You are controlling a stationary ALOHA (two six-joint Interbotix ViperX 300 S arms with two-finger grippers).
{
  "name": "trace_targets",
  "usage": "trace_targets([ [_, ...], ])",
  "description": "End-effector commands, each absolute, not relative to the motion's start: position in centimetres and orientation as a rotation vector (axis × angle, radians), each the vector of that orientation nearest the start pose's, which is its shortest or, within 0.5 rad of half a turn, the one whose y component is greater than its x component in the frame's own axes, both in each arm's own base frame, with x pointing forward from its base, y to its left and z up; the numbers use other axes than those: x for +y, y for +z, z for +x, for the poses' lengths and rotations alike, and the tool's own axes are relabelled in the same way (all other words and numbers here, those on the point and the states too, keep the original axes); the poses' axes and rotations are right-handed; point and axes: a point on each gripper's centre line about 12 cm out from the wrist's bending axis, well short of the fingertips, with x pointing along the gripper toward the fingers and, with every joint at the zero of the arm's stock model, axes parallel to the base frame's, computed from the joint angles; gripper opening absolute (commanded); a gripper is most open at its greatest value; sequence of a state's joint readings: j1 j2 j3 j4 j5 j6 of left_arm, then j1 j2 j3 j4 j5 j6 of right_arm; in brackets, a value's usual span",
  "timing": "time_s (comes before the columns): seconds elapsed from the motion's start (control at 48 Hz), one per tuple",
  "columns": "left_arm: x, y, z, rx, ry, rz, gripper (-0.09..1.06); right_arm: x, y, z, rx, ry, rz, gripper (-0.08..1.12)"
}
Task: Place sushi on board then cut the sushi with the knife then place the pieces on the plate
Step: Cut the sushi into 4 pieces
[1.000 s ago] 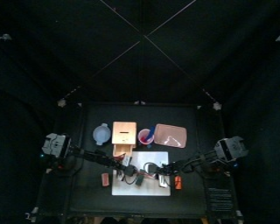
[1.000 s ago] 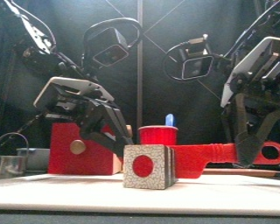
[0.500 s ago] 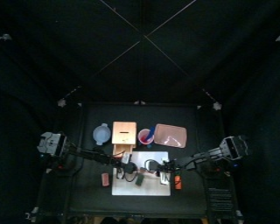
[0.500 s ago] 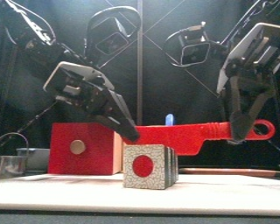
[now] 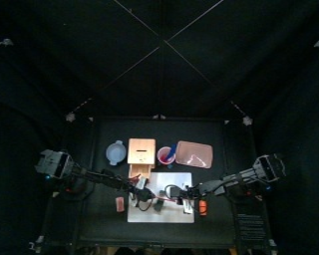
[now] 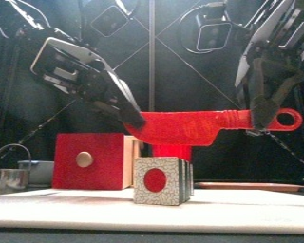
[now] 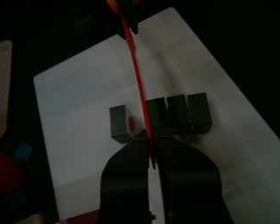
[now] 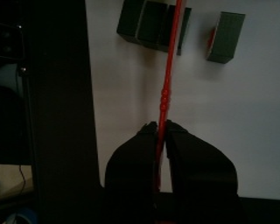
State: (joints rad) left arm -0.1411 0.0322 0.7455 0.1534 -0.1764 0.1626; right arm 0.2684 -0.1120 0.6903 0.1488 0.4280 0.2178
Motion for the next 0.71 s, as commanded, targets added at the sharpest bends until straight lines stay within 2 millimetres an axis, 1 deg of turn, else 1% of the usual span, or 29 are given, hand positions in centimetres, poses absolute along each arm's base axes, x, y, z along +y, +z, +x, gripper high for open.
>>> trace_targets([
  [0.021, -5.7, 15.1, 38.1, 0.557, -0.245, 0.321, 0.33, 11.0, 17.9, 33.4, 1.004, 0.154, 0.227, 0.36],
  [0.271, -6.2, 14.8, 38.1, 0.563, -0.254, 0.316, 0.33, 11.9, 17.2, 33.4, 1.029, 0.164, 0.253, 0.36],
  [0.396, -6.5, 14.6, 38.2, 0.564, -0.263, 0.319, 0.33, 12.1, 17.1, 33.5, 1.034, 0.165, 0.261, 0.36],
  [0.708, -6.6, 13.9, 38.2, 0.582, -0.267, 0.320, 0.33, 12.2, 16.3, 33.5, 1.055, 0.162, 0.255, 0.36],
])
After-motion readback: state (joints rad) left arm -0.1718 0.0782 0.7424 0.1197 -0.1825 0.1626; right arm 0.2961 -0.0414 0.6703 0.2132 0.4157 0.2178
